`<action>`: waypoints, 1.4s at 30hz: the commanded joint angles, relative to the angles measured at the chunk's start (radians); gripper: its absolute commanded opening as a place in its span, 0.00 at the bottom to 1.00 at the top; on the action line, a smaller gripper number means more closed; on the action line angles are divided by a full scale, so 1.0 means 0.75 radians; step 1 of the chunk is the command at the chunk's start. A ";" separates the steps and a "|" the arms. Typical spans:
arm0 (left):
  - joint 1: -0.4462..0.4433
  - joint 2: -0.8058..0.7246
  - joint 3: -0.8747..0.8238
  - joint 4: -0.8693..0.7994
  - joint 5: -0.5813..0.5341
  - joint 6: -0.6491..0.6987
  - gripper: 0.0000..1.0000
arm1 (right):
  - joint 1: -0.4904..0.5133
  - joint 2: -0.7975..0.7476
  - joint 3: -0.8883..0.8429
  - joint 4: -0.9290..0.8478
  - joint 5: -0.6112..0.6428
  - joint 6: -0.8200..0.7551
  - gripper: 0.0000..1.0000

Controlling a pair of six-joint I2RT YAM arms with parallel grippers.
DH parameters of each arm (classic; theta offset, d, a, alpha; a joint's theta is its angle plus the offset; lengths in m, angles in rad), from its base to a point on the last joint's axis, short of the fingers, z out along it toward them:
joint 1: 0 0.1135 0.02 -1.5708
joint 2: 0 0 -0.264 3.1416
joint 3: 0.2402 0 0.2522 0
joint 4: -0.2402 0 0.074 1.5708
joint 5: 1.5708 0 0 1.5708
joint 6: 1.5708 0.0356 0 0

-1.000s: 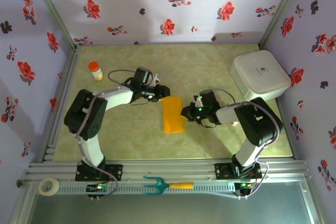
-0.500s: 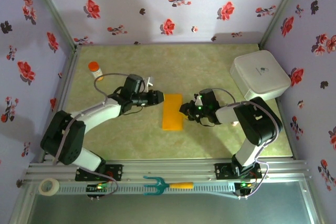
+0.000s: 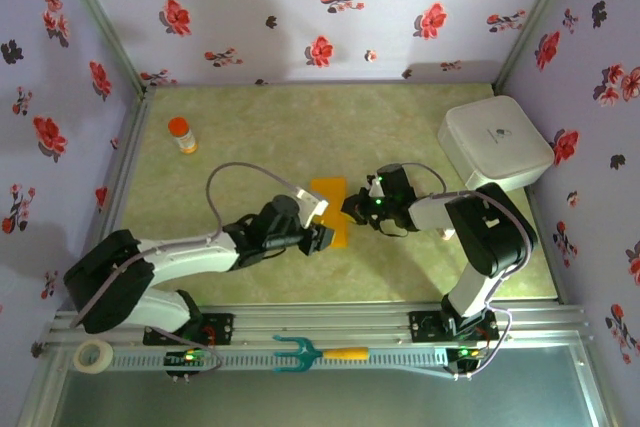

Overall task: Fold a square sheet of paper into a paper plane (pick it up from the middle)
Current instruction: Fold the triangle a second time at the center of the table.

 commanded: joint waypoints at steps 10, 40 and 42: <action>-0.313 0.237 0.089 0.062 -0.563 0.572 0.59 | 0.007 0.007 0.040 -0.042 -0.001 0.008 0.08; -0.377 0.459 0.186 0.078 -0.833 0.727 0.49 | 0.009 -0.022 0.037 -0.054 0.003 0.011 0.11; -0.376 0.455 0.184 0.079 -0.834 0.724 0.43 | 0.009 -0.022 0.037 -0.056 0.004 0.011 0.11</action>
